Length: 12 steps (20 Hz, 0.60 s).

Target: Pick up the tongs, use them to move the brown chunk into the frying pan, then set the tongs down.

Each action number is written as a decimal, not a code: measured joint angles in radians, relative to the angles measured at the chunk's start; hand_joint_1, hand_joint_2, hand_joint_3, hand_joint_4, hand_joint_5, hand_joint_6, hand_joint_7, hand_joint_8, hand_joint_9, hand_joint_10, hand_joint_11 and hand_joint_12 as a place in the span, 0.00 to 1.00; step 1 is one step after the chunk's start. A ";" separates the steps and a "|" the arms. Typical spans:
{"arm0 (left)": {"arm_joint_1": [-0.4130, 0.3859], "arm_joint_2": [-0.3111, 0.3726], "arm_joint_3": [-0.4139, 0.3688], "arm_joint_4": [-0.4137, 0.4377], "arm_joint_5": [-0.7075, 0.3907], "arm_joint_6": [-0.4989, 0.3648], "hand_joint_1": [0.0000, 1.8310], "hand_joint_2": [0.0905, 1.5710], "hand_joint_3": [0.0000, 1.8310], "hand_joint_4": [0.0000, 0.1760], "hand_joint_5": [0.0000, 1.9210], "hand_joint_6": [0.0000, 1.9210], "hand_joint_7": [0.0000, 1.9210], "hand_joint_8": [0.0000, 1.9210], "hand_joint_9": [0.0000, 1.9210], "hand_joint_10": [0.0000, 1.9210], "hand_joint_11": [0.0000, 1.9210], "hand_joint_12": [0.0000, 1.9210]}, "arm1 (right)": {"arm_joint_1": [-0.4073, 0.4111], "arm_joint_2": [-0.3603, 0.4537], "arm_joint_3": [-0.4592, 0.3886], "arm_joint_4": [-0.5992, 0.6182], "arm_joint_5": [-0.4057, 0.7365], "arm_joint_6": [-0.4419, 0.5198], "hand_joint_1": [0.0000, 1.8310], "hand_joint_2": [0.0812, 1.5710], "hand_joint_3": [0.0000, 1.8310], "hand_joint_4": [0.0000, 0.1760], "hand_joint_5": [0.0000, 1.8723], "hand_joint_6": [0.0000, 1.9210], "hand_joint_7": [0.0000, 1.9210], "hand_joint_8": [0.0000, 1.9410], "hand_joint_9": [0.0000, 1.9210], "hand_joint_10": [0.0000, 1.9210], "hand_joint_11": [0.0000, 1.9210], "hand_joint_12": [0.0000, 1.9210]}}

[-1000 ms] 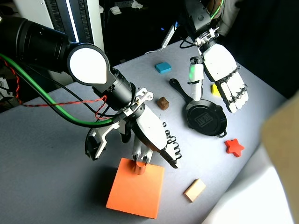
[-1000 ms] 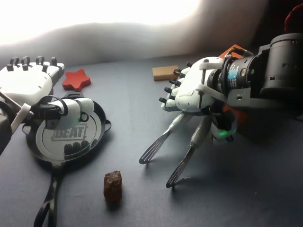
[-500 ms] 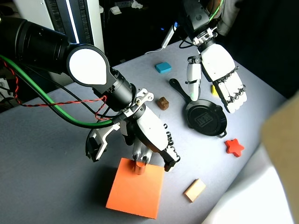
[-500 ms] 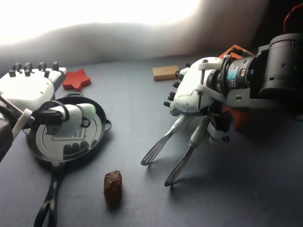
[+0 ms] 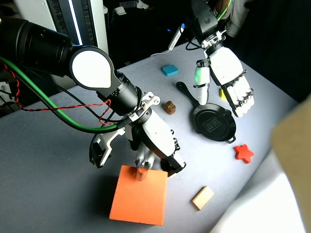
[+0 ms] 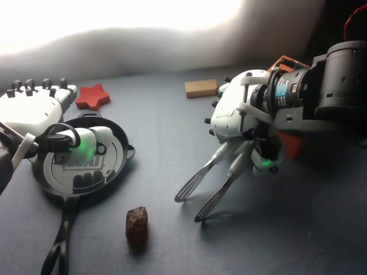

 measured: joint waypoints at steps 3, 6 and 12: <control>0.000 0.005 -0.002 0.000 -0.003 -0.007 0.00 0.81 0.00 0.07 0.02 0.01 0.03 0.00 0.02 0.01 0.01 0.01 | 0.000 0.004 0.000 0.000 -0.001 0.001 0.52 0.73 0.02 0.00 0.39 0.04 0.42 0.02 0.38 0.05 0.05 0.74; 0.000 0.005 -0.005 0.000 -0.008 -0.008 0.00 0.81 0.00 0.09 0.01 0.00 0.02 0.00 0.02 0.00 0.01 0.01 | 0.002 0.014 -0.012 -0.002 -0.003 0.002 0.51 0.74 0.02 0.00 0.39 0.04 0.42 0.02 0.39 0.05 0.05 0.74; -0.002 0.005 -0.006 -0.003 -0.013 -0.009 0.00 0.81 0.00 0.12 0.00 0.00 0.01 0.00 0.01 0.00 0.00 0.00 | 0.048 0.038 -0.050 0.000 -0.030 0.027 0.54 0.73 0.01 0.00 0.40 0.04 0.43 0.01 0.39 0.06 0.07 0.74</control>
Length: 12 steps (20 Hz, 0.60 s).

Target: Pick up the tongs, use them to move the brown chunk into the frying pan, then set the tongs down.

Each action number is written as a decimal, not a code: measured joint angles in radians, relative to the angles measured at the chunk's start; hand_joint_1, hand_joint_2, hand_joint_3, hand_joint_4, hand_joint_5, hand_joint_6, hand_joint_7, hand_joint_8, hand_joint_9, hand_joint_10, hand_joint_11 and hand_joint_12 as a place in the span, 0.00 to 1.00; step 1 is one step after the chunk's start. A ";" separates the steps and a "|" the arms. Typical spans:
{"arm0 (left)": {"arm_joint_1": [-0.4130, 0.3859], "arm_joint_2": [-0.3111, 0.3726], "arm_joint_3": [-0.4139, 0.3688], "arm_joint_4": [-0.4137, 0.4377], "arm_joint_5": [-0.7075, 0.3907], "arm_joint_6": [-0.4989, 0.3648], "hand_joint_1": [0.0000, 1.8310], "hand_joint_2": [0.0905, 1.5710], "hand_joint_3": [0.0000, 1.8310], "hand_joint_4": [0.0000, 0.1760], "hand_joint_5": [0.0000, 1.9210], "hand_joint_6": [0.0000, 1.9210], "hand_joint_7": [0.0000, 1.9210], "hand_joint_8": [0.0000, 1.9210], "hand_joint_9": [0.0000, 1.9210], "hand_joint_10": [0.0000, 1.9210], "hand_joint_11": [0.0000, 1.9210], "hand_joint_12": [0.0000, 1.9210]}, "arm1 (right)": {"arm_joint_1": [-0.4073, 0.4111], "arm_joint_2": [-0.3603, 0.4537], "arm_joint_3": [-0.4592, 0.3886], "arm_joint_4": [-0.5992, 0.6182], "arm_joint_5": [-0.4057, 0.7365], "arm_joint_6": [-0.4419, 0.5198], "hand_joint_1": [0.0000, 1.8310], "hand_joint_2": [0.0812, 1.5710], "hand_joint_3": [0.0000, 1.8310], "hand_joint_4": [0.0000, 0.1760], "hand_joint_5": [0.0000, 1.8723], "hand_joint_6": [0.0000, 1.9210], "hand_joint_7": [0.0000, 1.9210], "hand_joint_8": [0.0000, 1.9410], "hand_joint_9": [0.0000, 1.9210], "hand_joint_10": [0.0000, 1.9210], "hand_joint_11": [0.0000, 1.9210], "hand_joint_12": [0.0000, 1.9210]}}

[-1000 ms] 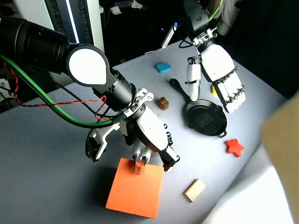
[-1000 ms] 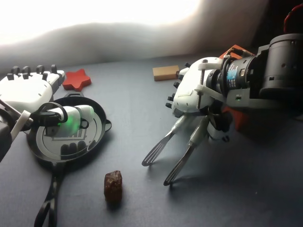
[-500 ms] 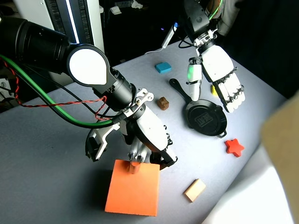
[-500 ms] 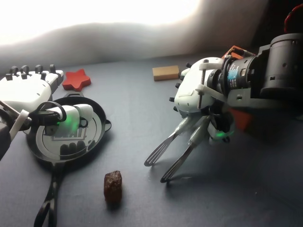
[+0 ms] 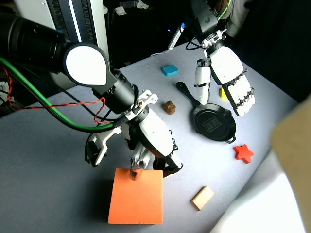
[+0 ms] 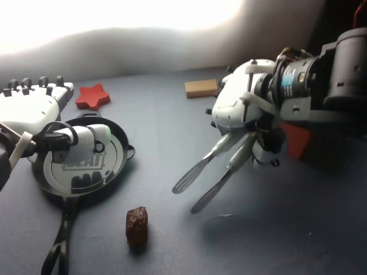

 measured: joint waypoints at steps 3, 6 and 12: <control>0.000 0.000 -0.010 0.000 -0.002 0.003 0.00 0.81 0.00 0.10 0.02 0.01 0.02 0.01 0.02 0.00 0.00 0.00 | 0.029 0.021 -0.043 -0.010 -0.032 0.054 0.51 0.75 0.01 0.00 0.39 0.03 0.42 0.01 0.38 0.05 0.05 0.74; 0.000 0.000 -0.014 0.001 0.001 0.016 0.00 0.81 0.00 0.13 0.01 0.00 0.03 0.00 0.02 0.01 0.00 0.00 | 0.037 0.034 -0.129 -0.227 -0.105 0.228 0.51 0.73 0.00 0.00 0.40 0.03 0.43 0.01 0.39 0.05 0.07 0.73; 0.014 0.000 -0.020 -0.001 0.001 0.041 0.00 0.80 0.00 0.12 0.01 0.00 0.02 0.00 0.02 0.00 0.00 0.00 | 0.055 0.027 -0.257 -0.280 -0.280 0.407 0.51 0.74 0.00 0.00 0.39 0.02 0.42 0.00 0.38 0.05 0.06 0.73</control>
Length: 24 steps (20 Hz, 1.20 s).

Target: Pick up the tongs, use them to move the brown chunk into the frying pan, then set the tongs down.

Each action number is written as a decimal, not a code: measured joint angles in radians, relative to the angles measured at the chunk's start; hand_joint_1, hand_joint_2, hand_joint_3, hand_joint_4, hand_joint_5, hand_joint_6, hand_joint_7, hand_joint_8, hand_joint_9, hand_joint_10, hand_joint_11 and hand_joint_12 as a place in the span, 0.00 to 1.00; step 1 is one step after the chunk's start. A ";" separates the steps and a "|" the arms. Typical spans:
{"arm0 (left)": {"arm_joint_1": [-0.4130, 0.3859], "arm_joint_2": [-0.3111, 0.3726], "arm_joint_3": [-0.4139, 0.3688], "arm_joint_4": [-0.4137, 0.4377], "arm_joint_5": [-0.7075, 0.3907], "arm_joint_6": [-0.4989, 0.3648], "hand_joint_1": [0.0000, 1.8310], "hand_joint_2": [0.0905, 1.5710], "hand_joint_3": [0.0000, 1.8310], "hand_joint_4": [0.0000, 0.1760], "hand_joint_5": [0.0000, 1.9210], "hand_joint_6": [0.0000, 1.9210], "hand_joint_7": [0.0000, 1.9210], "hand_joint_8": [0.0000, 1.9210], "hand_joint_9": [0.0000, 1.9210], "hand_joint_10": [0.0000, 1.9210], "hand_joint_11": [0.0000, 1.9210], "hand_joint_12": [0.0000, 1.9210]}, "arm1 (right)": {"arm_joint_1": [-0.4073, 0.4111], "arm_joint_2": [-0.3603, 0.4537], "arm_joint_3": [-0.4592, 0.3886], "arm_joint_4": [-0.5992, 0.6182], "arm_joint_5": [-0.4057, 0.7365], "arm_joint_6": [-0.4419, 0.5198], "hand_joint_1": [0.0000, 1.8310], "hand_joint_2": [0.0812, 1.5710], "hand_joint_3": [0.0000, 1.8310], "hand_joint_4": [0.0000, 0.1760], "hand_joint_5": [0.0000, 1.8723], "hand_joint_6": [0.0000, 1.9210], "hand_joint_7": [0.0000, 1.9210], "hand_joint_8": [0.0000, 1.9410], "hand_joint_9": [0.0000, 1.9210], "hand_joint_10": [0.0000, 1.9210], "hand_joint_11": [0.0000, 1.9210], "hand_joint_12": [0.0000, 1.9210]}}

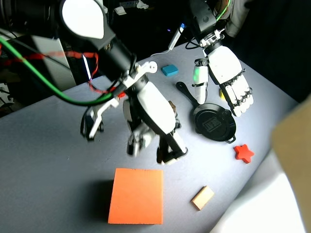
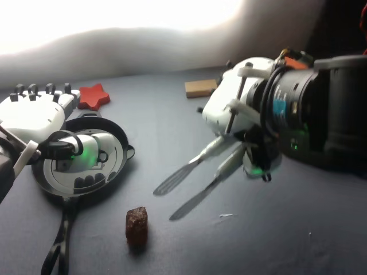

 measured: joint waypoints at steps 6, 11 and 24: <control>-0.011 0.000 0.012 0.001 0.002 0.007 0.00 0.81 0.00 0.12 0.01 0.00 0.02 0.00 0.02 0.00 0.00 0.00 | 0.004 -0.048 -0.013 -0.008 -0.105 0.083 0.51 0.74 0.00 0.00 0.40 0.02 0.43 0.00 0.39 0.05 0.07 0.73; -0.051 0.007 0.021 -0.003 0.017 0.019 0.00 0.80 0.00 0.15 0.01 0.00 0.02 0.00 0.03 0.00 0.01 0.01 | 0.003 -0.078 -0.014 -0.129 -0.128 0.186 0.51 0.74 0.00 0.00 0.40 0.02 0.43 0.00 0.39 0.05 0.06 0.73; -0.070 0.020 0.020 -0.023 0.049 0.027 0.00 0.80 0.00 0.15 0.01 0.00 0.02 0.00 0.02 0.00 0.00 0.00 | -0.016 -0.146 -0.007 -0.114 -0.146 0.218 0.50 0.74 0.00 0.00 0.40 0.01 0.43 0.00 0.39 0.04 0.06 0.73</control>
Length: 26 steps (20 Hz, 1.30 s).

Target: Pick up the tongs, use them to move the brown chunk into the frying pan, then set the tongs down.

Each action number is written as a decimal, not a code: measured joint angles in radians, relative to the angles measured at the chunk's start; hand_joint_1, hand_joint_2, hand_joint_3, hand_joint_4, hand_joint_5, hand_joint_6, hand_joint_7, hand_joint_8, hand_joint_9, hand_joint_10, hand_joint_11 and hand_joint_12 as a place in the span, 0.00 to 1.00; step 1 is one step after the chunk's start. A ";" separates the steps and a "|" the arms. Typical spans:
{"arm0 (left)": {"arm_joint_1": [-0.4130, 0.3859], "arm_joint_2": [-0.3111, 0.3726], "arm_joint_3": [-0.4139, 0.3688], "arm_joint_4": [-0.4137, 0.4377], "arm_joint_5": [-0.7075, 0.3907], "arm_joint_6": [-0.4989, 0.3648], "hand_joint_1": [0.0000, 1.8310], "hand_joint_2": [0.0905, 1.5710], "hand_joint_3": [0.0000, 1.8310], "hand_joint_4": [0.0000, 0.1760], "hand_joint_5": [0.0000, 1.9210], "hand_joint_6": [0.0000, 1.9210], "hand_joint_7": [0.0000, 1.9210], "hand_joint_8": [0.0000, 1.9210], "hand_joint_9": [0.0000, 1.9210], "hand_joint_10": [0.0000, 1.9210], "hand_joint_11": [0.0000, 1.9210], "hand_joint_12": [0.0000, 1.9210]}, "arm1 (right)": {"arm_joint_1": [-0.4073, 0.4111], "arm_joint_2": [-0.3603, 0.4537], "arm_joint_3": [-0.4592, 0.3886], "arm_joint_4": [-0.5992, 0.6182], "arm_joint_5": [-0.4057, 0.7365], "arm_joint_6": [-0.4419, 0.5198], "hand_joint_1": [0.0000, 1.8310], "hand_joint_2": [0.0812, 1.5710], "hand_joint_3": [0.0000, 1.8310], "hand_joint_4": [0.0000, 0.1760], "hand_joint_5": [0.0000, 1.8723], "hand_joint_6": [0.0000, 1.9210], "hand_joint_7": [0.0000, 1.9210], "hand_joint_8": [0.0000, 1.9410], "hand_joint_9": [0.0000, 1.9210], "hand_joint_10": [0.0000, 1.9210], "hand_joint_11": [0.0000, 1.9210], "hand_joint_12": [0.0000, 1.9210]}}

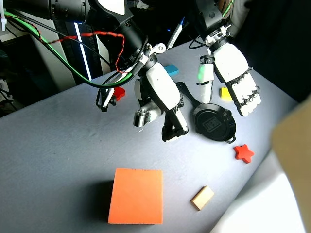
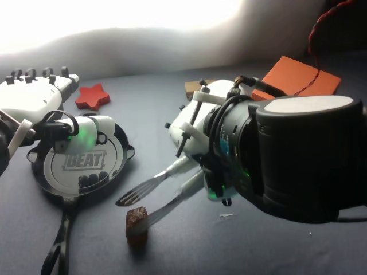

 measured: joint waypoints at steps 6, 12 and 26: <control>0.025 0.025 0.000 -0.016 0.003 -0.024 0.00 0.81 0.00 0.15 0.01 0.00 0.03 0.00 0.03 0.00 0.01 0.01 | -0.007 -0.008 0.000 -0.023 -0.041 0.101 0.51 0.73 0.00 0.00 0.40 0.01 0.43 0.00 0.39 0.04 0.06 0.74; 0.024 0.035 0.008 -0.016 -0.002 -0.024 0.00 0.81 0.00 0.11 0.01 0.00 0.02 0.00 0.02 0.00 0.01 0.01 | -0.043 -0.029 0.016 -0.044 -0.045 0.117 0.49 0.74 0.00 0.00 0.40 0.01 0.42 0.00 0.39 0.03 0.06 0.73; 0.009 0.037 0.008 -0.040 -0.003 -0.020 0.00 0.80 0.00 0.12 0.02 0.00 0.04 0.00 0.04 0.00 0.00 0.09 | -0.051 -0.051 0.040 -0.074 -0.023 0.129 0.50 0.73 0.00 0.00 0.40 0.01 0.42 0.00 0.39 0.03 0.05 0.74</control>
